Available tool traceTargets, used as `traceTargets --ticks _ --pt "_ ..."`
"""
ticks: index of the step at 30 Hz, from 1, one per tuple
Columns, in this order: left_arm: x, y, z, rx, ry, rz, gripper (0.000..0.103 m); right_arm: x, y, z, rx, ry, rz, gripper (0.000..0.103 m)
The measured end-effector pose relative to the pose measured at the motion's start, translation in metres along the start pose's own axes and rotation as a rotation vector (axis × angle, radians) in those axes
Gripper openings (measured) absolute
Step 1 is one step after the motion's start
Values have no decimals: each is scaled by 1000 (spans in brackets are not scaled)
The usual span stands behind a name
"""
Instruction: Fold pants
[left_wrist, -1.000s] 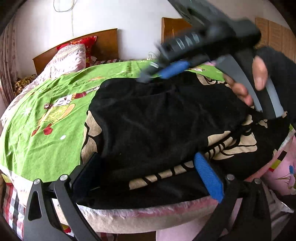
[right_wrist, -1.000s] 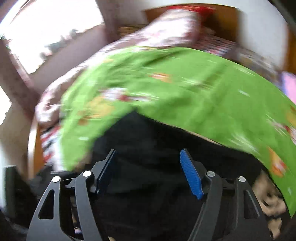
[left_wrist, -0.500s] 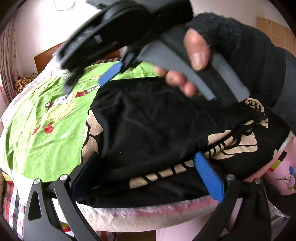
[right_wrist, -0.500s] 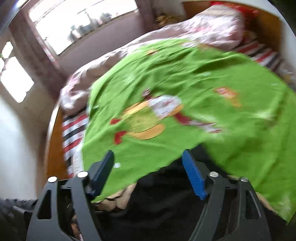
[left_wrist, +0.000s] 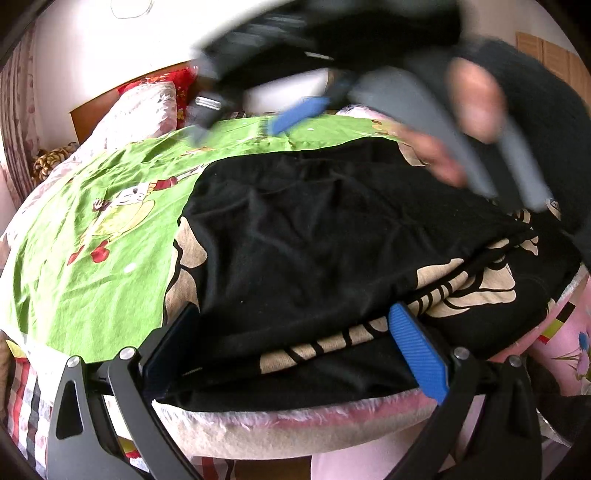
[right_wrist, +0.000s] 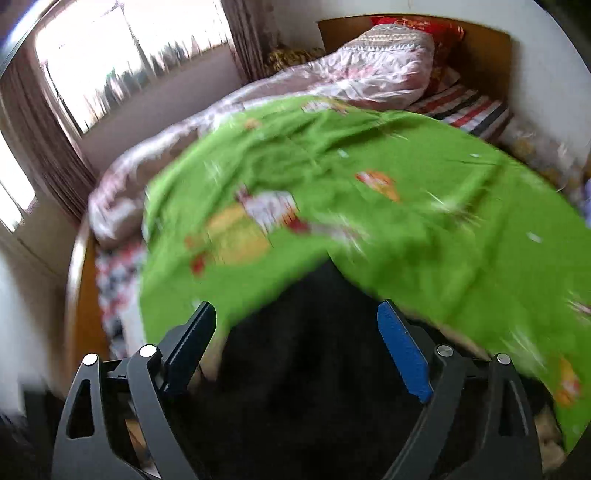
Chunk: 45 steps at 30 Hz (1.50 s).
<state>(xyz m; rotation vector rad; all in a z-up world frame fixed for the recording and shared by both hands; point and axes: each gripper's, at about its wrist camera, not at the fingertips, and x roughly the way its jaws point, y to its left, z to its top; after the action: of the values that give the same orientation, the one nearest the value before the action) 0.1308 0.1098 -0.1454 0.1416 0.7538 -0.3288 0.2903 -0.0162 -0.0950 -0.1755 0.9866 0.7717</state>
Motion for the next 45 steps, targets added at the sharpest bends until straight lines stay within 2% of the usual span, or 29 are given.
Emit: traceTargets --ticks 5,10,14,17,19,21,22,25,26,28,30,33,35,36,37,38,40,42,45 --pt "0 0 0 3 5 -1 102 -22 -5 -60 -23 45 -170 87" --pt "1 0 1 2 6 3 102 -32 -15 -118 27 58 -262 87" --pt "2 1 2 1 11 3 102 -36 -25 -144 65 48 -250 88" --pt "3 2 3 -1 16 6 102 -45 -34 -151 94 34 -299 88" --pt "3 2 4 -3 23 8 102 -64 -31 -155 110 -19 -317 88" --pt "4 2 6 -4 31 11 102 -82 -28 -166 128 -76 -282 88" --pt "4 2 6 -6 34 13 102 -86 -27 -174 131 -75 -293 88" --pt "5 2 8 -11 38 21 102 -79 -33 -202 145 0 -366 88" --pt "5 2 8 -11 40 22 102 -82 -36 -214 173 -4 -352 88" --pt "5 2 8 -9 41 21 102 -97 -38 -234 235 -43 -303 88" --pt "5 2 9 -8 45 21 102 -122 -37 -256 292 -107 -297 88" --pt "6 2 15 -12 86 32 102 -184 -45 -311 452 -301 -269 88" --pt "5 -2 23 -12 124 77 102 -218 -55 -347 559 -409 -289 88" --pt "0 -7 29 -4 120 115 101 -238 -64 -373 635 -467 -303 88" --pt "-7 -14 36 4 89 117 101 -250 -73 -390 690 -507 -309 89" --pt "-16 -23 44 11 52 88 101 -261 -83 -411 764 -551 -306 89" --pt "-28 -41 60 27 -4 18 101 -272 -101 -435 867 -590 -268 89" --pt "-31 -66 75 71 -32 -40 101 -272 -112 -441 906 -606 -249 89" --pt "-15 -104 91 159 -28 -67 101 -264 -123 -432 934 -572 -257 89"
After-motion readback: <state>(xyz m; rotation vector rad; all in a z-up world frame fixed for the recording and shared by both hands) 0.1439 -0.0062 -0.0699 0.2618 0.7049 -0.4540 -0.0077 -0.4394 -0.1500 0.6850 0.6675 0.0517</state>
